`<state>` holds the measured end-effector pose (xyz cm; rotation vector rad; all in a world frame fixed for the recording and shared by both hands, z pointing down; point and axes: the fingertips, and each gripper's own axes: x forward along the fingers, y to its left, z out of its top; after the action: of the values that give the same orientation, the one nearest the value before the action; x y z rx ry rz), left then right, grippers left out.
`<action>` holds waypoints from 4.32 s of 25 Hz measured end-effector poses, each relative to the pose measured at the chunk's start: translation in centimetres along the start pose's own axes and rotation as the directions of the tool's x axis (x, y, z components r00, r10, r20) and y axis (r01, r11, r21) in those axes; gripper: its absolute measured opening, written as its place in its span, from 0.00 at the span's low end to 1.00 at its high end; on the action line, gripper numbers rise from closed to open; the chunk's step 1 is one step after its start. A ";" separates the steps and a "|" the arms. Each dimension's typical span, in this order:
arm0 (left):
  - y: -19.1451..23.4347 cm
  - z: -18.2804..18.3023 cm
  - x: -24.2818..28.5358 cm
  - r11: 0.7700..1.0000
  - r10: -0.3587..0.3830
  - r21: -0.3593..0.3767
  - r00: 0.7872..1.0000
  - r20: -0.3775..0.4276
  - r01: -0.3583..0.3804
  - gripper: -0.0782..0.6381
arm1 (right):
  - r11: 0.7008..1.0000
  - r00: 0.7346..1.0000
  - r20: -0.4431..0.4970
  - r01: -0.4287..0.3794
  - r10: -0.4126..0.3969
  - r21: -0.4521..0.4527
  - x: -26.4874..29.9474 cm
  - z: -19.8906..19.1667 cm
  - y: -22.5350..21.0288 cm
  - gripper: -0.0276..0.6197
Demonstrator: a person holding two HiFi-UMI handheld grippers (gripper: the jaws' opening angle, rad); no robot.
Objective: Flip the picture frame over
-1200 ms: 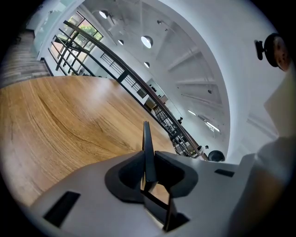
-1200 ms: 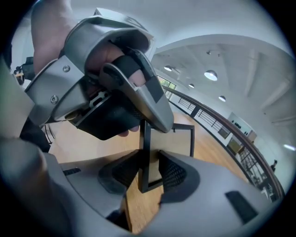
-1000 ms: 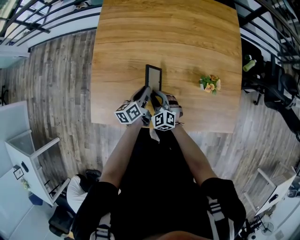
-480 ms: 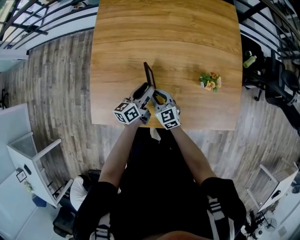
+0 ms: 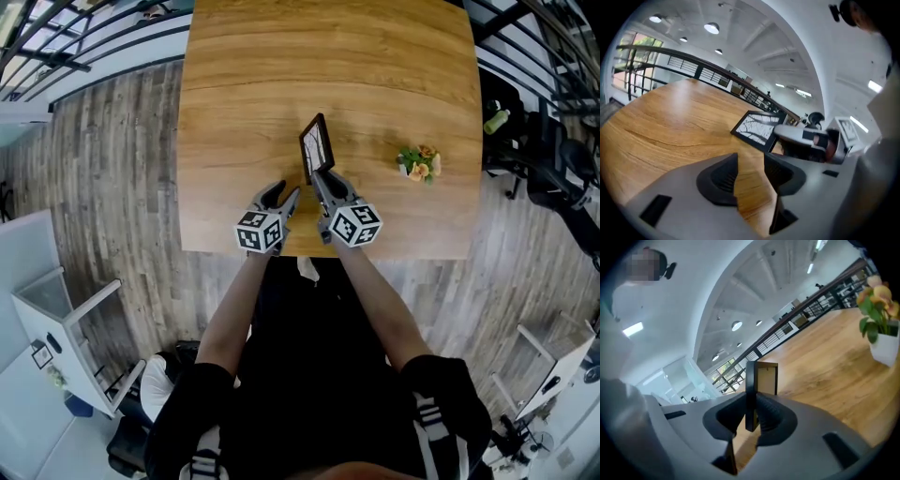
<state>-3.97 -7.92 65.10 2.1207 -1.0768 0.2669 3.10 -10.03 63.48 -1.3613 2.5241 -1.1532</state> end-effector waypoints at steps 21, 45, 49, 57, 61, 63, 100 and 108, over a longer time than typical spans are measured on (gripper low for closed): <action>-3.7 -3.0 4.3 0.313 0.179 0.950 0.982 -0.058 -0.001 0.37 | 0.785 0.991 0.135 -0.089 0.007 0.613 -2.1 -1.4 -2.7 0.14; -5.1 -3.6 3.4 0.134 0.001 0.981 0.990 -0.141 0.139 0.26 | 0.968 0.977 -0.209 0.090 -0.040 0.234 -5.5 -4.9 -6.2 0.30; -4.5 -3.8 3.6 0.099 -0.013 0.981 0.986 -0.166 0.167 0.26 | 0.815 0.924 -0.296 0.028 -0.243 -0.579 -5.9 -3.0 -5.8 0.32; -4.2 -3.9 3.4 0.074 -0.045 0.976 0.979 -0.201 0.204 0.26 | -0.038 0.886 -0.301 -0.335 -0.352 -0.941 -2.6 -3.9 -3.3 0.34; -3.5 -3.9 3.6 0.059 -0.055 0.974 0.975 -0.214 0.218 0.26 | -0.126 0.867 -0.345 -0.411 -0.360 -0.903 -1.0 -4.5 -3.1 0.23; -3.0 -3.9 3.7 0.051 -0.041 0.972 0.973 -0.226 0.228 0.27 | -0.132 0.853 -0.372 -0.443 -0.367 -0.887 -0.6 -5.1 -3.2 0.20; -1.0 -2.0 0.6 0.824 0.014 0.563 0.991 -0.131 0.063 0.16 | 0.590 0.829 -0.478 -0.238 -0.291 -0.772 -5.1 -4.6 -5.5 0.05; -4.1 -1.5 -2.9 0.825 0.040 0.566 0.996 -0.079 0.011 0.14 | 0.587 0.864 -0.446 -0.241 -0.233 -0.773 -9.0 -2.7 -2.3 0.05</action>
<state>-2.44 -3.50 62.62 2.5904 -1.0483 0.7640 9.16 -2.58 64.34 -1.2312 3.7373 -0.2634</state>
